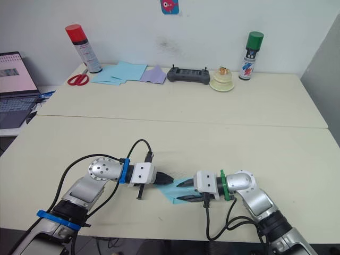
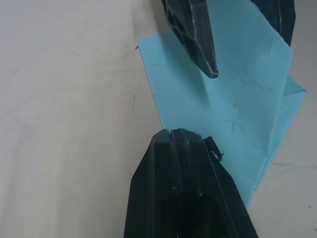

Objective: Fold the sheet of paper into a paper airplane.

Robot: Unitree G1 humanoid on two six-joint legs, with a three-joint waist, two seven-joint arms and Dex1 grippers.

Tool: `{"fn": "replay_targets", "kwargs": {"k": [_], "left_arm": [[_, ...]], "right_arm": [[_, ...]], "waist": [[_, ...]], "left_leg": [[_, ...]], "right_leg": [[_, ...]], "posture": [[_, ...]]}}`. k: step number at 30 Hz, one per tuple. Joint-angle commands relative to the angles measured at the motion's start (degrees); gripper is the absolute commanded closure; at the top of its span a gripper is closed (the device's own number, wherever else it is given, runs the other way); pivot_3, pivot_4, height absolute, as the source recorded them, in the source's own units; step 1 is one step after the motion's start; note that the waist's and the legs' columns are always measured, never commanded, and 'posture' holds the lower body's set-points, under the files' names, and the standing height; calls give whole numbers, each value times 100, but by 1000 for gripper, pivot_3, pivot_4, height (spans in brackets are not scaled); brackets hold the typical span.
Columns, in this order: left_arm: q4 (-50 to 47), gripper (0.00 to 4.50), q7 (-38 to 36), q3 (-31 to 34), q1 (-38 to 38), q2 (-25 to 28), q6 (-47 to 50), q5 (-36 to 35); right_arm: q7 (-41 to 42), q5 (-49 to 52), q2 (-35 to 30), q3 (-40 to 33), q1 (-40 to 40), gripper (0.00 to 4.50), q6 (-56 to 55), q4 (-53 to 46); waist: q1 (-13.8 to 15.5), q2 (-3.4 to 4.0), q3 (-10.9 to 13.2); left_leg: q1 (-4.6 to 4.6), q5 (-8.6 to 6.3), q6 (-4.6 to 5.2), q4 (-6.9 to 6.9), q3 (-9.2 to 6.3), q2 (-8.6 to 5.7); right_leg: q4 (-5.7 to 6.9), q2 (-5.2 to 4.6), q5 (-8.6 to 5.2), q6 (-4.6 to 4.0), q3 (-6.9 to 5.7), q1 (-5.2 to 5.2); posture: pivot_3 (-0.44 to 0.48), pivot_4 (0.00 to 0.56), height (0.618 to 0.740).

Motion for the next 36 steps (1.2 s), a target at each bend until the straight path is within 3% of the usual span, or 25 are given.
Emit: {"fn": "replay_targets", "kwargs": {"k": [1,11,22,25,28,36], "left_arm": [[115,4500,-81,-110,70,36,26,124],[201,4500,-74,-86,-23,12,21,118],[220,4500,-59,-88,-33,-1,13,117],[226,4500,-78,-104,-36,11,-8,133],[242,4500,-90,-115,-37,15,-57,151],[241,4500,-147,-125,-5,28,-139,144]], "right_arm": [[-68,-119,84,21,-60,2801,-414,92],[-33,-460,131,169,-205,2801,-1455,626],[-226,-306,424,34,-321,2801,-1475,903],[-28,-48,392,2,-324,3385,-1321,774],[23,12,378,-4,-355,4451,-1253,745],[-193,-21,477,-99,-570,4486,-1053,737]], "waist": [[0,0,0],[0,0,0],[0,0,0],[0,0,0],[1,0,0],[0,0,0]], "left_leg": [[0,0,0,0,0,0],[1,0,0,-1,0,0],[2,0,0,-1,-2,2],[3,0,0,0,-2,3],[4,0,0,0,-2,4],[4,0,0,0,-1,3]], "right_leg": [[0,0,0,0,0,0],[1,0,0,0,0,0],[3,-1,2,-3,0,1],[3,-2,8,-14,1,1],[3,-3,12,-20,0,1],[3,-3,11,-19,1,1]], "posture": [[0,150,740],[0,150,740],[0,150,740],[0,150,740],[0,150,740],[0,150,740]]}}
